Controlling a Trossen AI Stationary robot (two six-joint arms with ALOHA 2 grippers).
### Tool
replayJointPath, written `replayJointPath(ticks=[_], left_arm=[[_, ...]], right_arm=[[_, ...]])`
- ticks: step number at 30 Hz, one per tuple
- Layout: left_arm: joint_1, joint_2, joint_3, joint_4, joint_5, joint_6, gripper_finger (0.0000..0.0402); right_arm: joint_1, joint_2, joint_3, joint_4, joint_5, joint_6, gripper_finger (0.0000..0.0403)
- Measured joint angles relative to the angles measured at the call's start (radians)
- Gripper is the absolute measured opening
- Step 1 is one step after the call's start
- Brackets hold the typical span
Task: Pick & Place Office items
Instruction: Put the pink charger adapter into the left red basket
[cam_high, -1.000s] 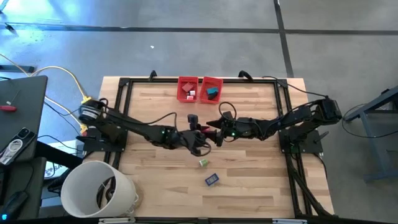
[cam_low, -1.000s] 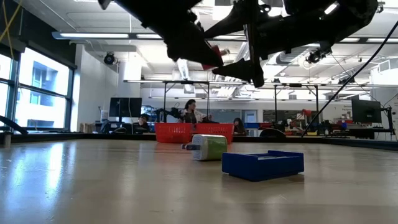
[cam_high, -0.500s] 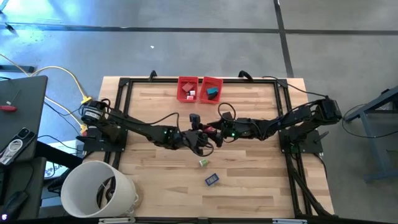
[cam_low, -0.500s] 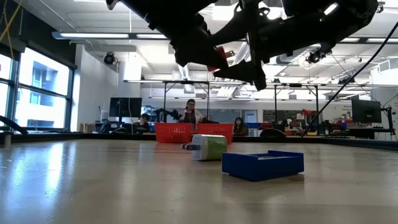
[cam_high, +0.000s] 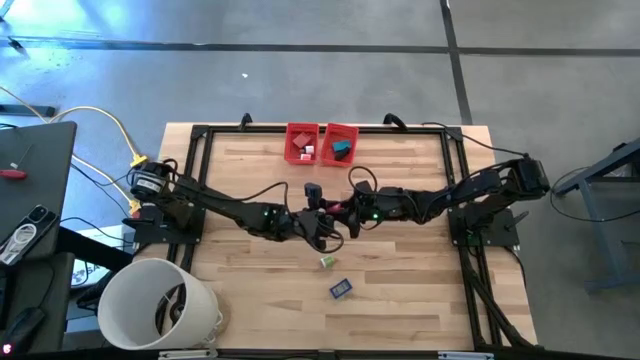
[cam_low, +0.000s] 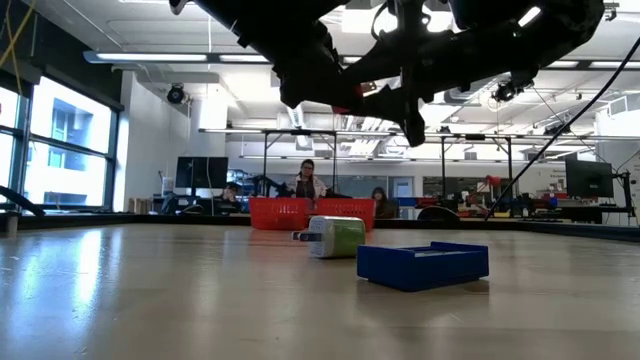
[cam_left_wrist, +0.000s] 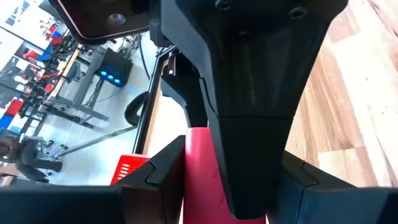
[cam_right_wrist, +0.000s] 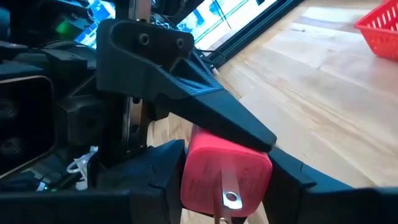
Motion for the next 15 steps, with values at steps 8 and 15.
replayJointPath(ticks=[8,15], left_arm=[[0.000,0.000,0.000,0.009,-0.007,-0.011,0.0176],[0.000,0.000,0.000,0.012,-0.010,-0.017,0.0180]], right_arm=[[0.002,0.000,0.000,-0.003,0.012,-0.053,0.0146],[0.002,0.000,0.000,-0.006,0.014,-0.061,0.0146]])
